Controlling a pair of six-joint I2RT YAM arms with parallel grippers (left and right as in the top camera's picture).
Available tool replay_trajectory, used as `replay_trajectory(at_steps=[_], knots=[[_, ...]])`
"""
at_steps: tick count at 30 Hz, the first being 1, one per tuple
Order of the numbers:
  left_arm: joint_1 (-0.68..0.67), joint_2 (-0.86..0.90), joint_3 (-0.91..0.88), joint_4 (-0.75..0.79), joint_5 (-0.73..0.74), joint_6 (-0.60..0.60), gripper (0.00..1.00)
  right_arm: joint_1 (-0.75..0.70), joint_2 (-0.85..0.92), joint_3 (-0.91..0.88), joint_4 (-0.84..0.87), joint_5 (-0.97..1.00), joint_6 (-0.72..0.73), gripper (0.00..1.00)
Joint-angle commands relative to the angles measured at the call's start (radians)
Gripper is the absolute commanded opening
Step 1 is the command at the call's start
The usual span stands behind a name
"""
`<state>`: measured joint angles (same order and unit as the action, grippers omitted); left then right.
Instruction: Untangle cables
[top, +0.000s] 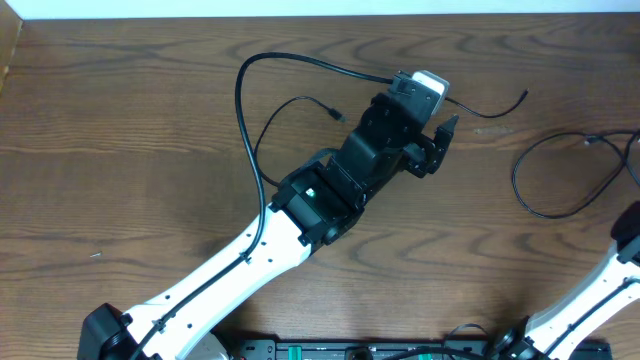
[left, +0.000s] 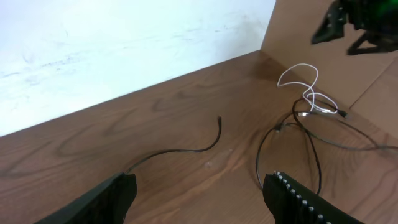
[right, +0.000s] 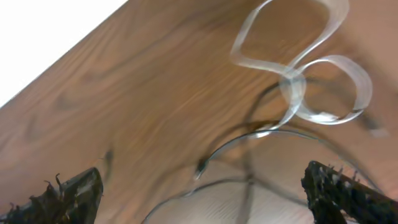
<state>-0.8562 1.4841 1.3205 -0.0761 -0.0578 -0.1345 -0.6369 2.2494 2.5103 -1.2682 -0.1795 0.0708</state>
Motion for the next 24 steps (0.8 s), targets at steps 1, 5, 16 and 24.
replay_trajectory(at_steps=[1, 5, 16, 24], knots=[[0.031, -0.009, 0.007, -0.023, -0.005, -0.002, 0.72, 0.063, -0.033, 0.013, -0.087, -0.093, -0.046, 0.99], [0.069, -0.009, 0.007, -0.085, -0.005, -0.002, 0.82, 0.112, -0.032, 0.006, -0.195, -0.081, -0.042, 0.99], [0.137, -0.008, 0.007, -0.238, -0.005, -0.052, 0.88, 0.195, -0.032, -0.253, -0.201, -0.002, 0.037, 0.98], [0.140, -0.008, 0.007, -0.245, -0.005, -0.051, 0.88, 0.232, -0.032, -0.467, -0.057, -0.007, 0.049, 0.84]])
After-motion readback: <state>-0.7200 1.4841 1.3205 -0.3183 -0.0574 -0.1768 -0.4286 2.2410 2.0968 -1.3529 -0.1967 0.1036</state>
